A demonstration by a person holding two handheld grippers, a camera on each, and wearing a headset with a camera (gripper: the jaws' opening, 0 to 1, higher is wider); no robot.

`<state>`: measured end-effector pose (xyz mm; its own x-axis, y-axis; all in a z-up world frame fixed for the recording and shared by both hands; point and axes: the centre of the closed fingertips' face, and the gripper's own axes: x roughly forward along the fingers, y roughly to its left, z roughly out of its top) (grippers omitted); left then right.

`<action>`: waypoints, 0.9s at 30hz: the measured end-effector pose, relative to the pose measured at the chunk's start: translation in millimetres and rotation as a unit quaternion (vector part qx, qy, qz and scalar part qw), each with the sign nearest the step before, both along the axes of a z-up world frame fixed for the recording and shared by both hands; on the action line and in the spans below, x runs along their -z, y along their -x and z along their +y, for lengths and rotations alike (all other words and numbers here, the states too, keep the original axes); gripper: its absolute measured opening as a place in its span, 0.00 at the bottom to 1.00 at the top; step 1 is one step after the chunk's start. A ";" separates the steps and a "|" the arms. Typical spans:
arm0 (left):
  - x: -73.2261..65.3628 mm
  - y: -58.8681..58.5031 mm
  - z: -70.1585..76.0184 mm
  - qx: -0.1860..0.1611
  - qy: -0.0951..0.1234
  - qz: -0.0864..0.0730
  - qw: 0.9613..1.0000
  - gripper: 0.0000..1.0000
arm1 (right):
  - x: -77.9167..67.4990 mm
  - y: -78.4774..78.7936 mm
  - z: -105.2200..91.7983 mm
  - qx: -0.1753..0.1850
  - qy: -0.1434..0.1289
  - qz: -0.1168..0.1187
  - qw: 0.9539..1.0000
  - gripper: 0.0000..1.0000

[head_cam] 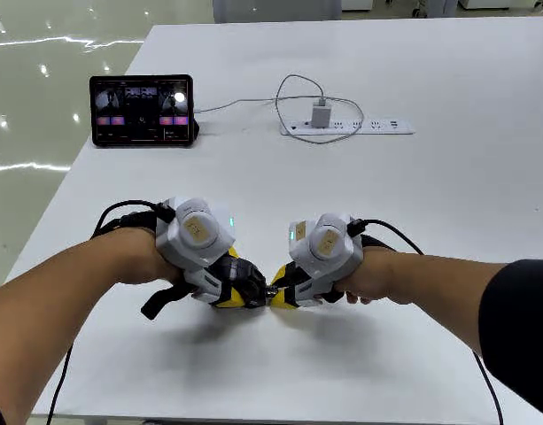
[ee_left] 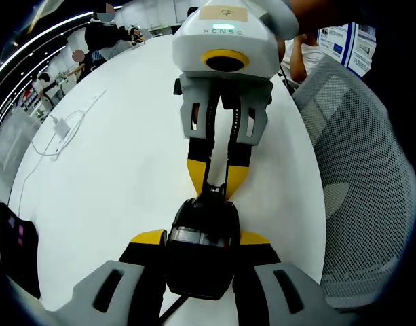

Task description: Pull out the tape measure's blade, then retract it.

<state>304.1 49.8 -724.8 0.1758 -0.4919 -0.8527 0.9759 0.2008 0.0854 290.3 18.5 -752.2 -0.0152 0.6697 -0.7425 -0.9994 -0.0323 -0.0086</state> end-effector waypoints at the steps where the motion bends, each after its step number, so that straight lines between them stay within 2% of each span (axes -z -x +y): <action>1: 0.0 -0.1 0.0 -0.001 0.000 0.000 1.000 0.33 | 0.2 -0.1 -0.5 0.000 0.000 0.000 1.000 0.09; 27: 0.9 -0.2 -0.8 -0.004 -0.002 0.005 1.000 0.33 | 2.3 -1.1 -14.0 0.005 0.010 0.002 1.000 0.10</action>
